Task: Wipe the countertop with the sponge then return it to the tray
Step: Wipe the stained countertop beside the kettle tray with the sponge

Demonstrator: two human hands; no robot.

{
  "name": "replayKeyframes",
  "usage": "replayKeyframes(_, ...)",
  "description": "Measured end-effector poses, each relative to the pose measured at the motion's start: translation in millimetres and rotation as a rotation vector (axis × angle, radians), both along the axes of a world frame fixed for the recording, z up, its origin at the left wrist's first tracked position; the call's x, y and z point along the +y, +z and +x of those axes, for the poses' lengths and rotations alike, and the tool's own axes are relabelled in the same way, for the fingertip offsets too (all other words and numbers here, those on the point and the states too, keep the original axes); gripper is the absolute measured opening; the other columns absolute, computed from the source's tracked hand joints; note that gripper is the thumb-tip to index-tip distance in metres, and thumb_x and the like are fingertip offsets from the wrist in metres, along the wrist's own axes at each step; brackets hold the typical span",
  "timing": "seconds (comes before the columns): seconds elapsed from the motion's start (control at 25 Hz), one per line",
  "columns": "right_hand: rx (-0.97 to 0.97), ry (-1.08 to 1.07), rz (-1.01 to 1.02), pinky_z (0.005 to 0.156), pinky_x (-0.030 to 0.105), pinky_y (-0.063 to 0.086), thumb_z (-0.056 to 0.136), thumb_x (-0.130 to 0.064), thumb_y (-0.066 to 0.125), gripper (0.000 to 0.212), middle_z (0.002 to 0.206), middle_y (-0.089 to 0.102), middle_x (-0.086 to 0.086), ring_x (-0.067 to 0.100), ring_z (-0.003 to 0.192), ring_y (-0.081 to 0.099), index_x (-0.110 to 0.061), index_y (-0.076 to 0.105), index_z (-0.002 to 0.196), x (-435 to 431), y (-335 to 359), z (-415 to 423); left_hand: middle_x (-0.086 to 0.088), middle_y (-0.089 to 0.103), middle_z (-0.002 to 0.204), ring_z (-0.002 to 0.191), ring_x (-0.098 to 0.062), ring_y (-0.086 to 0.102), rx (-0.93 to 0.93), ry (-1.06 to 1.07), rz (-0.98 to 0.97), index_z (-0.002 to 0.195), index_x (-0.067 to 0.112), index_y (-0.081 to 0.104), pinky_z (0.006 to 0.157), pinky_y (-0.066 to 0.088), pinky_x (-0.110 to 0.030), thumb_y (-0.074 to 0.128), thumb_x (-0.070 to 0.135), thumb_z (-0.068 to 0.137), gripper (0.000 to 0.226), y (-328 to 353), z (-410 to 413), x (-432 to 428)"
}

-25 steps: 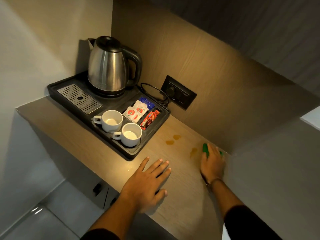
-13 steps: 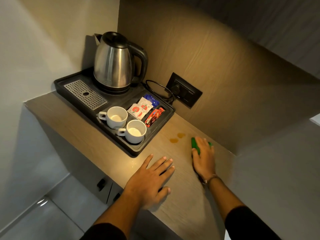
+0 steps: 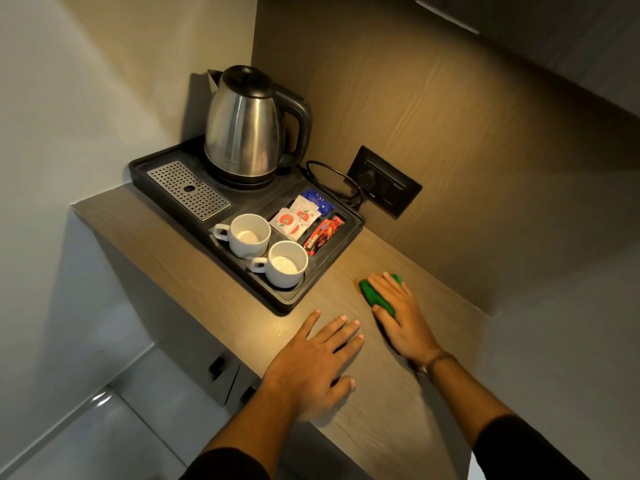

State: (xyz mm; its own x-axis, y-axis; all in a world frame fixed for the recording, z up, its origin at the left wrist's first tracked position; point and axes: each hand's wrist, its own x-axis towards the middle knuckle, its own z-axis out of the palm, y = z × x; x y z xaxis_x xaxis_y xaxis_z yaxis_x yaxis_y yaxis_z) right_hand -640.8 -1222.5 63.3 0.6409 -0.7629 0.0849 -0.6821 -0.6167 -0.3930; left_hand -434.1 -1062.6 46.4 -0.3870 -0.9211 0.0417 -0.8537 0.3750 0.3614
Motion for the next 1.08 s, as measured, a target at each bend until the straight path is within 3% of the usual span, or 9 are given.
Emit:
replayKeyframes(0.08, -0.006, -0.064, 0.003, 0.128, 0.049, 0.009, 0.106, -0.033, 0.044, 0.051, 0.165, 0.037, -0.005, 0.018, 0.158, 0.019, -0.029, 0.040, 0.157, -10, 4, -23, 0.001, -0.002, 0.176, 0.159, -0.016, -0.011, -0.004, -0.001, -0.010, 0.165, 0.025, 0.008, 0.127, -0.006, -0.058, 0.029, 0.058, 0.107, 0.069, 0, 0, 0)
replayKeyframes(0.16, -0.009, -0.306, 0.049, 0.128, 0.054, 0.011, 0.107, -0.022, 0.050, 0.049, 0.165, 0.039, 0.004, 0.027, 0.157, 0.022, -0.021, 0.043, 0.155, -36, 11, 2, 0.001, -0.002, 0.176, 0.159, -0.016, -0.010, -0.011, -0.004, -0.014, 0.165, 0.025, 0.008, 0.127, -0.006, -0.057, 0.029, 0.057, 0.108, 0.068, -1, 0, 1)
replayKeyframes(0.24, -0.022, -0.382, 0.091, 0.128, 0.055, 0.010, 0.106, -0.017, 0.053, 0.051, 0.165, 0.038, 0.007, 0.028, 0.157, 0.021, -0.018, 0.042, 0.156, -43, 14, 40, 0.001, -0.002, 0.176, 0.159, -0.016, -0.010, -0.012, -0.010, -0.006, 0.165, 0.026, 0.008, 0.127, -0.006, -0.057, 0.029, 0.057, 0.108, 0.068, -1, 0, 0)
replayKeyframes(0.4, 0.003, 0.063, 0.031, 0.129, 0.041, 0.002, 0.106, -0.034, 0.044, 0.051, 0.167, 0.034, -0.010, 0.014, 0.159, 0.015, -0.034, 0.039, 0.157, -1, -1, 12, 0.000, -0.001, 0.176, 0.159, -0.017, -0.009, 0.010, 0.006, -0.013, 0.164, 0.025, 0.010, 0.127, -0.006, -0.058, 0.029, 0.058, 0.107, 0.069, -1, -1, 0)
replayKeyframes(0.48, -0.003, 0.049, 0.012, 0.129, 0.042, 0.006, 0.107, -0.040, 0.038, 0.049, 0.166, 0.035, -0.013, 0.013, 0.159, 0.016, -0.037, 0.041, 0.156, 5, -1, -31, 0.002, -0.002, 0.176, 0.159, -0.016, -0.010, 0.021, 0.004, -0.007, 0.164, 0.025, 0.009, 0.127, -0.007, -0.057, 0.029, 0.059, 0.107, 0.069, -3, -1, 0)
replayKeyframes(0.64, -0.016, -0.346, 0.043, 0.128, 0.056, 0.011, 0.107, -0.022, 0.048, 0.048, 0.164, 0.039, 0.003, 0.029, 0.157, 0.023, -0.022, 0.044, 0.155, -38, 8, 6, 0.003, -0.003, 0.176, 0.159, -0.015, -0.011, 0.016, -0.002, -0.009, 0.164, 0.027, 0.009, 0.127, -0.007, -0.057, 0.029, 0.060, 0.107, 0.069, -4, 0, -2)
replayKeyframes(0.76, -0.016, -0.121, 0.027, 0.129, 0.050, 0.006, 0.105, -0.021, 0.049, 0.052, 0.166, 0.037, -0.002, 0.023, 0.158, 0.020, -0.026, 0.041, 0.157, -17, 4, 39, 0.003, -0.001, 0.176, 0.159, -0.015, -0.009, 0.023, 0.003, -0.015, 0.164, 0.028, 0.010, 0.127, -0.005, -0.057, 0.030, 0.061, 0.106, 0.069, -5, -1, -1)
replayKeyframes(0.88, 0.036, 0.065, -0.004, 0.130, 0.041, 0.004, 0.107, -0.033, 0.043, 0.051, 0.168, 0.032, -0.015, 0.014, 0.159, 0.015, -0.037, 0.037, 0.158, 28, -5, -29, 0.002, 0.002, 0.176, 0.159, -0.016, -0.008, 0.030, 0.003, -0.023, 0.164, 0.026, 0.012, 0.127, -0.002, -0.059, 0.029, 0.060, 0.106, 0.069, -7, -1, -2)
replayKeyframes(1.08, -0.016, -0.406, 0.026, 0.127, 0.057, 0.015, 0.106, -0.013, 0.054, 0.049, 0.164, 0.038, 0.002, 0.029, 0.157, 0.024, -0.019, 0.044, 0.154, -11, 14, -44, 0.003, 0.003, 0.176, 0.159, -0.015, -0.008, 0.030, 0.009, -0.043, 0.164, 0.027, 0.013, 0.128, -0.004, -0.057, 0.029, 0.061, 0.106, 0.069, -8, 0, -2)
